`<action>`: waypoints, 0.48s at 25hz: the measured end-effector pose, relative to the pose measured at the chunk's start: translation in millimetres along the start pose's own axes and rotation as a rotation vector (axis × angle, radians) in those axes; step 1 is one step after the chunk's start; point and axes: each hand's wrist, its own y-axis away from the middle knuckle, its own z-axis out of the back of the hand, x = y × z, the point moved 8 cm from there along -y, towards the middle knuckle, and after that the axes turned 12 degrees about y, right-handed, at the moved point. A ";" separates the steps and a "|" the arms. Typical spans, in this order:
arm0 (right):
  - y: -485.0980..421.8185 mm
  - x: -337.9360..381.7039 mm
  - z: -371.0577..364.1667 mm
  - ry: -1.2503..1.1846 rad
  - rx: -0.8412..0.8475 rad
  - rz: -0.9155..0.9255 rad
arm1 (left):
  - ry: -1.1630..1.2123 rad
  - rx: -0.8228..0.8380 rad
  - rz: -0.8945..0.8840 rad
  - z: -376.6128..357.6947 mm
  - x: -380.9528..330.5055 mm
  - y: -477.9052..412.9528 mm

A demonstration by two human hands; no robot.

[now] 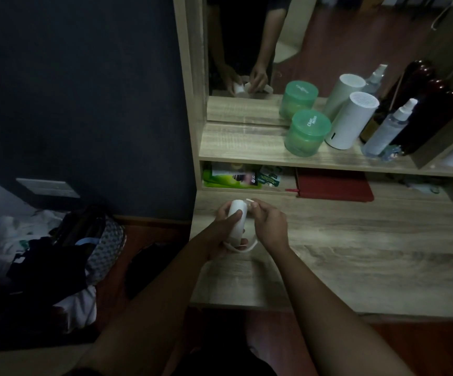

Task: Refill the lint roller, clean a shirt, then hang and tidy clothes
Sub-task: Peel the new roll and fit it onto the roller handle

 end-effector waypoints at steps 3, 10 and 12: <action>0.2 2.6 2.3 0.009 -0.006 0.001 | -0.008 -0.002 -0.010 0.7 -0.3 -0.6; 3.0 1.8 3.8 0.012 -0.059 -0.065 | -0.014 -0.019 -0.088 3.5 -5.5 -5.4; 3.7 1.3 1.2 0.031 -0.064 -0.077 | -0.025 -0.039 -0.126 3.2 -7.5 -5.3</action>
